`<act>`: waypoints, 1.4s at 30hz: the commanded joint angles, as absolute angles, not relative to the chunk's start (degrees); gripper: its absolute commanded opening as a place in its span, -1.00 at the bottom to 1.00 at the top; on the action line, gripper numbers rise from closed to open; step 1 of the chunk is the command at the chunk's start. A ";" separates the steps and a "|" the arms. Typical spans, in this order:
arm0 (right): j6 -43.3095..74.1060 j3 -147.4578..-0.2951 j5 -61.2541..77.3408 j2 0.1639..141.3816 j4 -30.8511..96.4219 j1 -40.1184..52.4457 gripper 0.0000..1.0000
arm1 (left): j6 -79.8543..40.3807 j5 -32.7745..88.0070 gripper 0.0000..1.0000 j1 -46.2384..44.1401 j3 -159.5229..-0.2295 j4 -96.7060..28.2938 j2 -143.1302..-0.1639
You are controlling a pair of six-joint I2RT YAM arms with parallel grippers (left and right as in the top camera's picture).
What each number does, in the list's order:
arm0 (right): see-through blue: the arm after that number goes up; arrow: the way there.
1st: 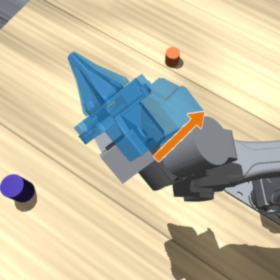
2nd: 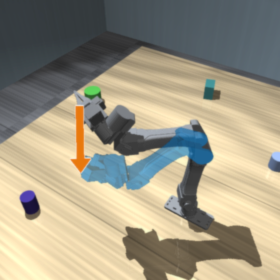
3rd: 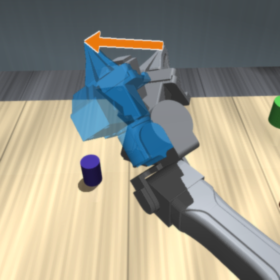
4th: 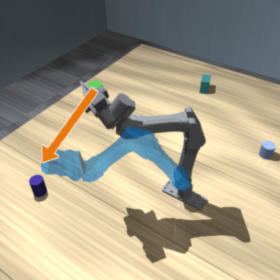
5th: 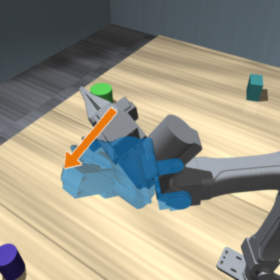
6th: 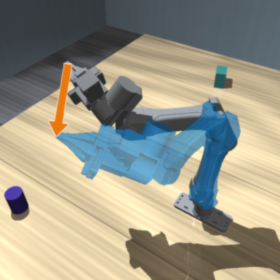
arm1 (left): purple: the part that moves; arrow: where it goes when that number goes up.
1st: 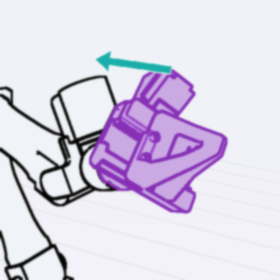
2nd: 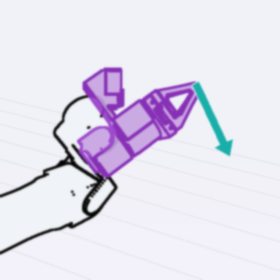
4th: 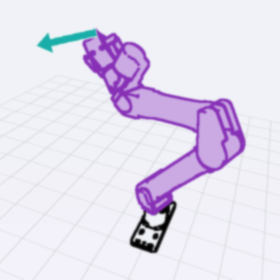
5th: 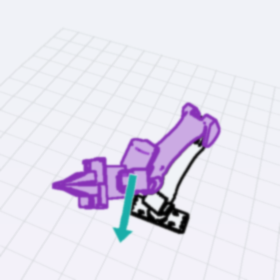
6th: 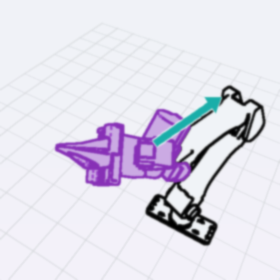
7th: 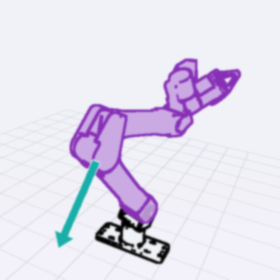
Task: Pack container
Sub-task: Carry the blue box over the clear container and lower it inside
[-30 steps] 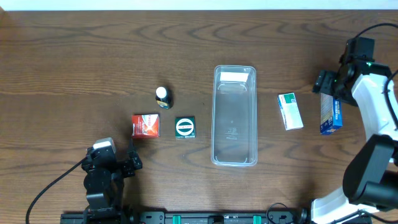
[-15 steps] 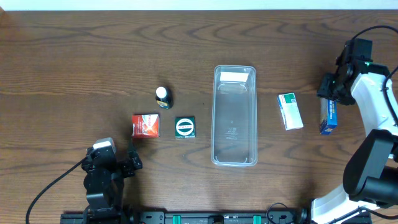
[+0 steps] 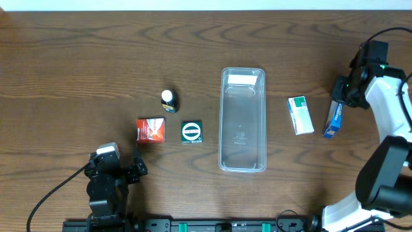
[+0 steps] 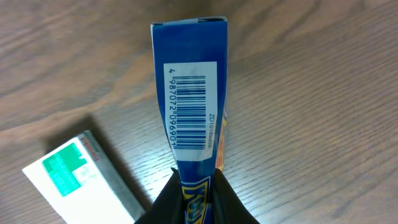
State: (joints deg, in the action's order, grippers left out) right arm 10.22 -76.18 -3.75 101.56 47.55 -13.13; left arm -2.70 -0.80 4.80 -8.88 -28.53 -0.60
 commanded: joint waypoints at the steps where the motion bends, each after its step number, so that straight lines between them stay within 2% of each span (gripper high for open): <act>1: 10.24 -76.79 -0.16 94.13 47.33 -11.44 -0.75 | -1.74 -0.60 0.96 4.80 -7.94 -28.58 -0.27; 7: 10.26 -78.04 8.40 81.80 47.13 -4.29 -0.74 | -1.74 -0.60 0.96 4.80 -7.94 -28.56 -0.27; 11: 11.51 -78.04 9.45 76.93 46.94 3.81 -0.74 | -1.74 -0.60 0.96 4.80 -7.94 -28.58 -0.27; 17: 20.93 -78.00 9.21 78.35 43.42 15.77 -0.85 | -1.74 -0.60 0.96 4.80 -7.94 -28.58 -0.27; 22: 30.44 -78.00 7.94 84.33 39.81 21.23 -0.83 | -1.74 -0.60 0.96 4.80 -7.94 -28.56 -0.27; 27: 35.38 -78.00 5.78 91.09 38.44 23.83 -0.67 | -1.74 -0.60 0.96 4.80 -7.94 -28.58 -0.27; 32: 38.98 -78.00 5.82 97.30 38.04 24.34 -0.67 | -1.72 -0.60 0.96 4.80 -7.94 -28.58 -0.27; 42: 38.37 -77.97 8.16 102.54 36.16 24.43 -0.67 | -1.74 -0.60 0.96 4.80 -7.94 -28.58 -0.27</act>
